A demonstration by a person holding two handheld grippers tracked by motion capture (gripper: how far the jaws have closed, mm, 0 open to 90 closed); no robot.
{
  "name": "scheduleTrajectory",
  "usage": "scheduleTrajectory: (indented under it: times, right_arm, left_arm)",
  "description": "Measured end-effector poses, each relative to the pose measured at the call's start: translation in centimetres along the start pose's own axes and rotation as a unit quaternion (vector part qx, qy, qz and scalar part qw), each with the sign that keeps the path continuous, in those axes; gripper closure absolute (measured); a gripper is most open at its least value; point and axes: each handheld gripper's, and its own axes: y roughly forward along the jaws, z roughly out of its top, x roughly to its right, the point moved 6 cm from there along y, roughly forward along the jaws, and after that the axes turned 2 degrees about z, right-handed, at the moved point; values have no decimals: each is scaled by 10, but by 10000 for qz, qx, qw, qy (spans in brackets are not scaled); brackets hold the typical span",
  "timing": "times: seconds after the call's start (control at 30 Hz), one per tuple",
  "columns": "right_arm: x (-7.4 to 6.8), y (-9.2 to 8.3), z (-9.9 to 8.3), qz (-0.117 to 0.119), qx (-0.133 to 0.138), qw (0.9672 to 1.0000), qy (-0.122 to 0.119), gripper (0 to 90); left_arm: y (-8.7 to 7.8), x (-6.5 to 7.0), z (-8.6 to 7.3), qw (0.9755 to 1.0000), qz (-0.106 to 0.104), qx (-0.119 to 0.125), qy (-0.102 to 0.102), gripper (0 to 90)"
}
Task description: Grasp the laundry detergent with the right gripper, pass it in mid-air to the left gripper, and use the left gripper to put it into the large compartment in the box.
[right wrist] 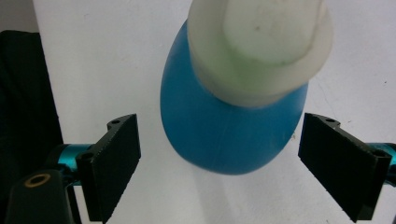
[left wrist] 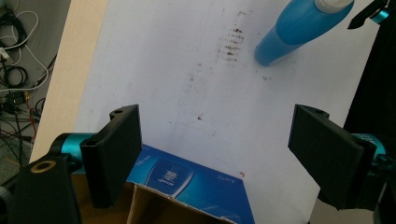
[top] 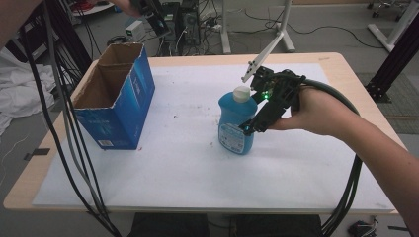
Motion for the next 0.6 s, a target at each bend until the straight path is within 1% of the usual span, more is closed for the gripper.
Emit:
scheduleTrajectory:
  times: [0.13, 0.17, 0.33, 0.6]
  right_arm:
    - [0, 4, 0, -14, 31, 10000, 9, 122]
    - [0, 5, 0, -23, 29, 10000, 10, 122]
    - [-2, 9, -1, -57, 28, 10000, 32, 125]
    - [1, 12, 1, -228, 83, 9997, 104, 128]
  left_arm:
    - [0, 0, 0, 10000, 3, -1, -10, 176]
    - [0, -1, 0, 10000, 6, -30, 25, 176]
    - [1, 0, 1, 10000, -2, -17, -4, 176]
    - [2, 1, 2, 10000, -3, -24, -3, 176]
